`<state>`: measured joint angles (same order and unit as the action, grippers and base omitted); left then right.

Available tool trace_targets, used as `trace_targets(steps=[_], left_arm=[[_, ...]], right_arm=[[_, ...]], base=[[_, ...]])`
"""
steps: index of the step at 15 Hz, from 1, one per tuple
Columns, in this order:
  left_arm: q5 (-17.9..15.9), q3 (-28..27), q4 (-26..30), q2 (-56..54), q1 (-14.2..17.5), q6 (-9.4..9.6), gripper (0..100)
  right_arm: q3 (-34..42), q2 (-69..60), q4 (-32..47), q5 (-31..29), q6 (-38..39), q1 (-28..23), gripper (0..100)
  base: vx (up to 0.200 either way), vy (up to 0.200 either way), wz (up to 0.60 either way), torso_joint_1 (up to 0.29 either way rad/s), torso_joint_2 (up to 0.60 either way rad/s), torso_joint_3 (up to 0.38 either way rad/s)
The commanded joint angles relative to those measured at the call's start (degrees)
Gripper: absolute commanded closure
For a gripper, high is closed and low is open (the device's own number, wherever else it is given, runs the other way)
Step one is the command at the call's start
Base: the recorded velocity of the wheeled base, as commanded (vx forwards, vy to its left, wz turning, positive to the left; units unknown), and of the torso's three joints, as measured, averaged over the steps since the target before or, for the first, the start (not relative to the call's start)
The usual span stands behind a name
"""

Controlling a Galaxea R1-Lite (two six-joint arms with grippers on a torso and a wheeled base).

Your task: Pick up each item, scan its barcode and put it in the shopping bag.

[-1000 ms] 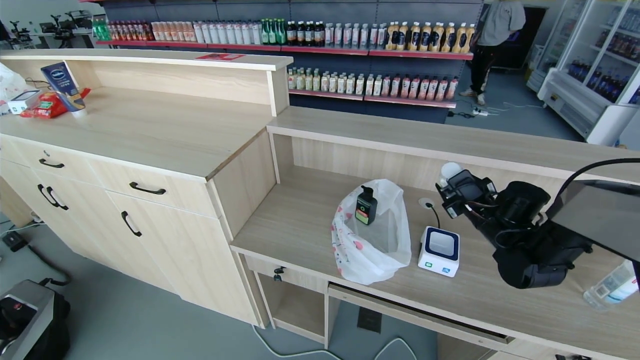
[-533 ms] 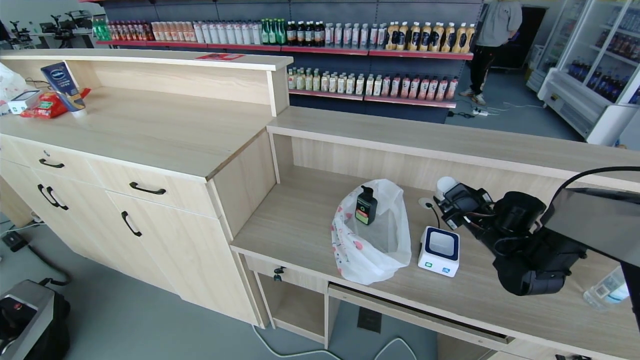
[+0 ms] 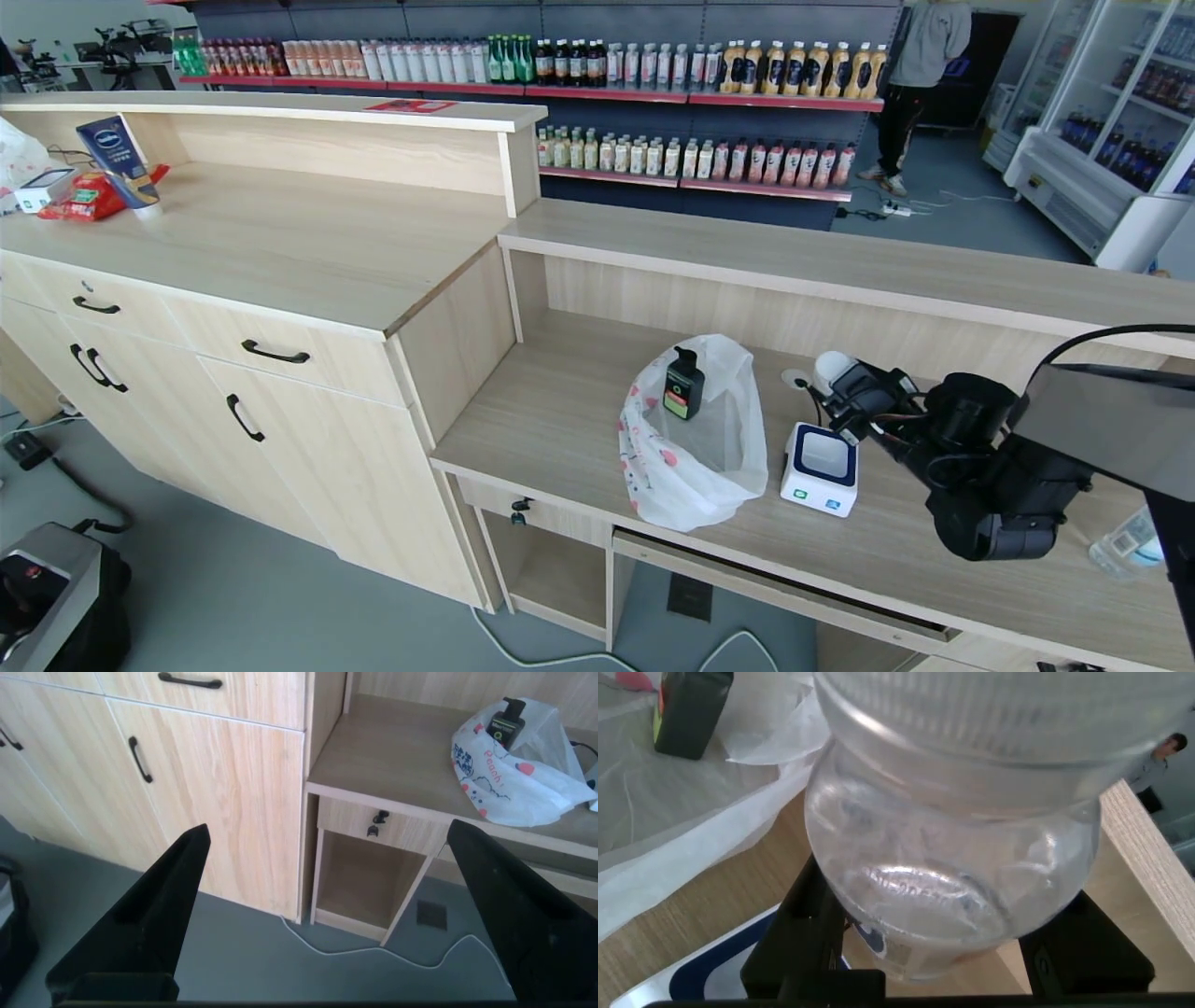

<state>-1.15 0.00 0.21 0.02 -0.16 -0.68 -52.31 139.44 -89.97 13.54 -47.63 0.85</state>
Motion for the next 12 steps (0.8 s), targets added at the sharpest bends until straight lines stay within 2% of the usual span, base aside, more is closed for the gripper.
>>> trace_targets(steps=[1, 8, 12], left_arm=[[0.0, 0.0, 0.1, 0.1, 0.0, -0.02, 0], [0.0, 0.0, 0.0, 0.1, 0.0, -0.02, 0], [0.0, 0.0, 0.1, 0.1, 0.0, -0.02, 0]], right_arm=[[-0.1, 0.4, 0.0, 0.3, 0.0, 0.6, 100], [-1.5, 2.4, 0.0, 1.5, 0.0, 0.9, 100], [-3.2, 3.1, 0.0, 4.6, 0.0, 0.7, 100]], base=[[0.0, 0.0, 0.0, 0.0, 0.0, 0.0], [0.0, 0.0, 0.0, 0.0, 0.0, 0.0], [0.0, 0.0, 0.0, 0.0, 0.0, 0.0]])
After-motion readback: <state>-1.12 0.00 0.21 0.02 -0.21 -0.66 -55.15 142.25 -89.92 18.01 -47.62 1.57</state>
